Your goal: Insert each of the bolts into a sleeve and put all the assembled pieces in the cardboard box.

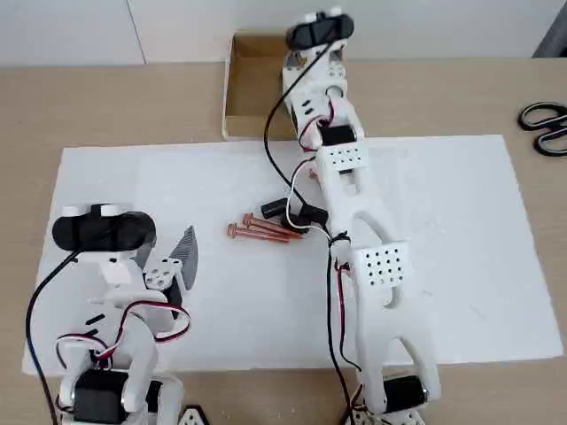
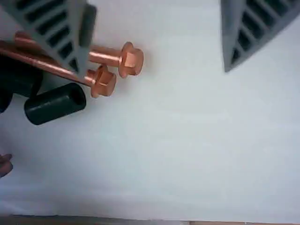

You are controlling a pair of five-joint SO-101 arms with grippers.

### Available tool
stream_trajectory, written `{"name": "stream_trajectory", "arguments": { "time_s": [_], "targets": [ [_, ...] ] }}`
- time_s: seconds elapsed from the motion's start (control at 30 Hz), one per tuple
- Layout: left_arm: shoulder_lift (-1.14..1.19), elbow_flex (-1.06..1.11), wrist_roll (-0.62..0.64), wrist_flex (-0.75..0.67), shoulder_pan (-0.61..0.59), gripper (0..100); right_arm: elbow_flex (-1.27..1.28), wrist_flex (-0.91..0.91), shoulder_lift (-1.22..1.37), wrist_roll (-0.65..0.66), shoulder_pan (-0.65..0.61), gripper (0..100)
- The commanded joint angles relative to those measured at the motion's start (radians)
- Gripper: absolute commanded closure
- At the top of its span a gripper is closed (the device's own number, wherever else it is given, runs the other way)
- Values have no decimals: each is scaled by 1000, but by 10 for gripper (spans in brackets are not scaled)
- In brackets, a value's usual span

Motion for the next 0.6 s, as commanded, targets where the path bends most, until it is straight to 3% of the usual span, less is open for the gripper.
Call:
{"name": "stream_trajectory", "arguments": {
  "time_s": [0.0, 0.3, 0.57],
  "targets": [
    [-9, -4, -3, -2, -5, 819, -176, 136, -33, 9, 19, 812],
    [-9, -4, -3, -2, -3, 819, -575, 570, -35, 8, 93, 812],
    [-9, -1, -3, 0, -2, 819, -574, 987, -193, 8, 163, 813]
  ]
}}
